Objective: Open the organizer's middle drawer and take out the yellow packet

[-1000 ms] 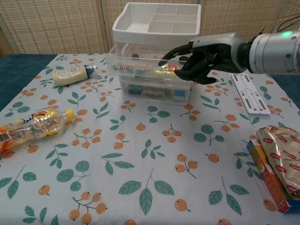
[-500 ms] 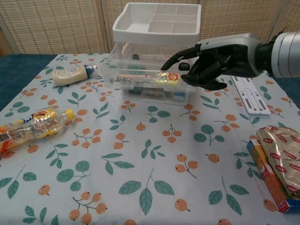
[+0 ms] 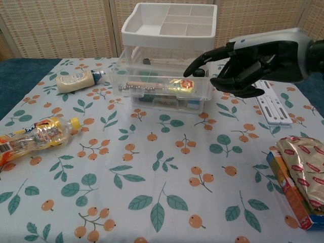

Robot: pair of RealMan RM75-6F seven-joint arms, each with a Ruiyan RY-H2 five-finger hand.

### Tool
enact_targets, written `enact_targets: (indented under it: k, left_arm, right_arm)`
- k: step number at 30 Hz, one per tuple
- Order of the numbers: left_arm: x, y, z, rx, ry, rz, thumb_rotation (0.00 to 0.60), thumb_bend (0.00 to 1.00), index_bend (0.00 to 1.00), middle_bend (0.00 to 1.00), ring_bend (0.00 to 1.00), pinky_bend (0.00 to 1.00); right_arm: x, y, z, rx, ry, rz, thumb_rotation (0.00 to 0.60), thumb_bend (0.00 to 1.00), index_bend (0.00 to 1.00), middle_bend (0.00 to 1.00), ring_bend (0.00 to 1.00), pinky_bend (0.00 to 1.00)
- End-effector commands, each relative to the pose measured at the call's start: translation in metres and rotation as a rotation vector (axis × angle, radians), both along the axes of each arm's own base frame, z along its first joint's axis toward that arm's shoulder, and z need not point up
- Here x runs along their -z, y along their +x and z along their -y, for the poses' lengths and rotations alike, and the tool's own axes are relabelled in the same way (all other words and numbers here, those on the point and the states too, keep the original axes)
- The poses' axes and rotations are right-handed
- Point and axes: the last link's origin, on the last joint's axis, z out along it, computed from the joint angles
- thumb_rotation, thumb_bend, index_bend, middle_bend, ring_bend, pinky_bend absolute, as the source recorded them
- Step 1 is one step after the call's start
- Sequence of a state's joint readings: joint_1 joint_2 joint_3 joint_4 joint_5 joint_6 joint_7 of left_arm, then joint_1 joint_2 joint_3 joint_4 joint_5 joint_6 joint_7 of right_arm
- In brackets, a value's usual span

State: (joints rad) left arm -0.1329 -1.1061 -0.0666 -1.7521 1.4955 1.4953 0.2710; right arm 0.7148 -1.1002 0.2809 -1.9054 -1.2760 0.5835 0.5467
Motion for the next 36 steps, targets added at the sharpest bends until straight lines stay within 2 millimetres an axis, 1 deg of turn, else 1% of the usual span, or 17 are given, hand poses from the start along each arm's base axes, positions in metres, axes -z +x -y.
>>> enact_targets:
  k: [1,7,11,14,18,21,23,27,29,31,33,36]
  left_arm:
    - [0.000,0.000,0.000,0.001,-0.001,-0.001,0.600,0.17,0.16,0.07,0.08,0.09]
    - [0.001,0.001,0.000,0.002,-0.002,0.001,0.600,0.17,0.16,0.07,0.08,0.09]
    - [0.001,0.000,0.001,0.000,-0.002,0.002,0.600,0.17,0.16,0.07,0.08,0.09]
    - [0.000,0.000,0.002,0.000,0.004,0.008,0.600,0.17,0.16,0.07,0.08,0.09]
    - [-0.003,-0.001,0.004,-0.003,0.011,0.008,0.600,0.17,0.16,0.07,0.08,0.09]
    - [-0.006,-0.002,0.007,-0.007,0.019,0.008,0.600,0.17,0.16,0.07,0.08,0.09]
    - [-0.007,-0.004,0.008,-0.014,0.025,0.009,0.600,0.17,0.16,0.07,0.08,0.09]
    - [-0.011,-0.007,0.013,-0.031,0.041,0.010,0.600,0.17,0.16,0.07,0.08,0.09]
    - [-0.012,-0.008,0.015,-0.036,0.048,0.009,0.600,0.17,0.16,0.07,0.08,0.09]
    - [-0.013,-0.009,0.016,-0.041,0.052,0.009,0.600,0.17,0.16,0.07,0.08,0.09]
    - [-0.013,-0.009,0.016,-0.042,0.052,0.010,0.600,0.17,0.16,0.07,0.08,0.09]
    - [-0.012,-0.008,0.015,-0.038,0.052,0.011,0.600,0.17,0.16,0.07,0.08,0.09]
  right_arm:
    - [-0.012,0.004,0.000,-0.034,-0.037,0.008,0.600,0.59,0.22,0.88,0.87,0.88]
    - [-0.039,0.025,0.006,-0.180,-0.112,-0.062,0.600,0.59,0.22,0.84,0.84,0.88]
    - [-0.050,0.048,0.019,-0.329,-0.187,-0.162,0.600,0.59,0.22,0.82,0.82,0.88]
    - [-0.051,0.063,0.029,-0.442,-0.232,-0.255,0.600,0.59,0.22,0.82,0.81,0.88]
    - [-0.045,0.080,0.047,-0.581,-0.298,-0.392,0.600,0.59,0.22,0.81,0.81,0.88]
    - [-0.037,0.086,0.058,-0.661,-0.357,-0.478,0.600,0.59,0.22,0.81,0.81,0.88]
    - [-0.032,0.087,0.064,-0.698,-0.398,-0.518,0.600,0.57,0.22,0.81,0.81,0.90]
    - [-0.016,0.089,0.078,-0.749,-0.454,-0.592,0.600,0.50,0.22,0.81,0.81,0.92]
    - [-0.010,0.091,0.083,-0.769,-0.475,-0.621,0.600,0.43,0.22,0.81,0.81,0.92]
    - [-0.005,0.095,0.090,-0.783,-0.509,-0.641,0.600,0.33,0.22,0.81,0.81,0.92]
    - [-0.001,0.098,0.095,-0.785,-0.538,-0.651,0.600,0.26,0.22,0.82,0.82,0.94]
    - [0.005,0.102,0.102,-0.795,-0.564,-0.684,0.600,0.19,0.22,0.86,0.86,0.97]
